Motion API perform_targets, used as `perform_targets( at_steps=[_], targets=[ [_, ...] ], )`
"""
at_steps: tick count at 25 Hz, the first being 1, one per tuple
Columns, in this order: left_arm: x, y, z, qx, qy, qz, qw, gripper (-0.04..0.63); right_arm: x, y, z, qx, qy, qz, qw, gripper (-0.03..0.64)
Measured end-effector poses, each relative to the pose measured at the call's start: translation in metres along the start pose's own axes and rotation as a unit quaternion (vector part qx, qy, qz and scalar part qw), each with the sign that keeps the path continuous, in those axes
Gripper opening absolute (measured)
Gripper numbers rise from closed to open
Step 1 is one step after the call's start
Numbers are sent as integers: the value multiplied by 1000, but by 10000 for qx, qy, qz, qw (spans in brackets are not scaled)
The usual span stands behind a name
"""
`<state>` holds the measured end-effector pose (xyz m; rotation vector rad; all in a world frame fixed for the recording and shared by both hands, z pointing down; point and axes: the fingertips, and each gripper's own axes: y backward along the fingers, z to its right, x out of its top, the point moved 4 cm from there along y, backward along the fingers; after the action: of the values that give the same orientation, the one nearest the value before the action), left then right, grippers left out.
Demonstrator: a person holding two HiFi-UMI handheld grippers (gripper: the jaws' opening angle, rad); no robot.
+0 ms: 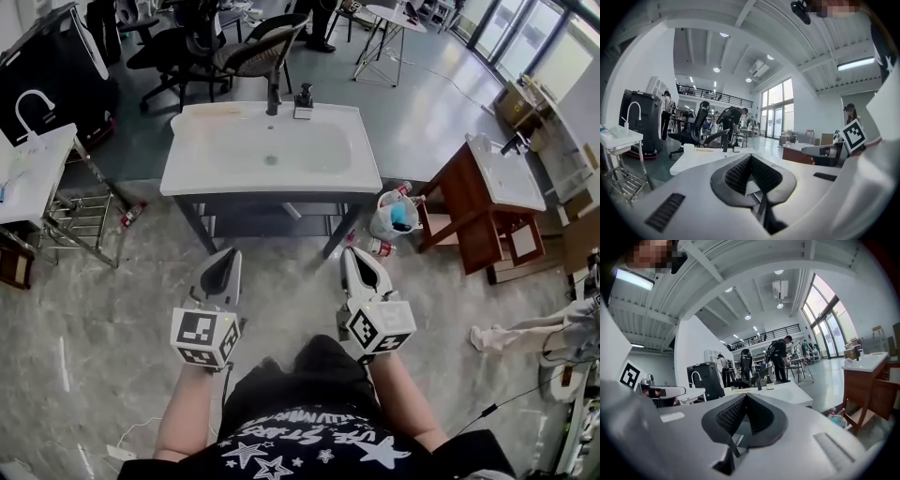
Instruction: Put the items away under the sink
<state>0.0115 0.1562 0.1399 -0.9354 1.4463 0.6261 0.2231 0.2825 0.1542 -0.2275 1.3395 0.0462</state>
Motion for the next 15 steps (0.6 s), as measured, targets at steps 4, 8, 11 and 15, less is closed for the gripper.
perform_targets(
  at_steps=[4,8,11,15],
  targets=[
    [-4,-20,-8,-69,-24,-125,9999,9,-6,-23,14,-75,-76,-48,9999,3],
    [-2,-40,-20,-7,-87,-154,9998,9,-12,-59,27,36,-148,-144,9998,3],
    [4,-61,-33,163,-84,-147,9997,9,-6,-93,35,180,-225,-153,9995,3],
    [15,-96,-47,366,-24,-133,9992,8,8,-139,46,437,-187,-194,9987,3]
  ],
)
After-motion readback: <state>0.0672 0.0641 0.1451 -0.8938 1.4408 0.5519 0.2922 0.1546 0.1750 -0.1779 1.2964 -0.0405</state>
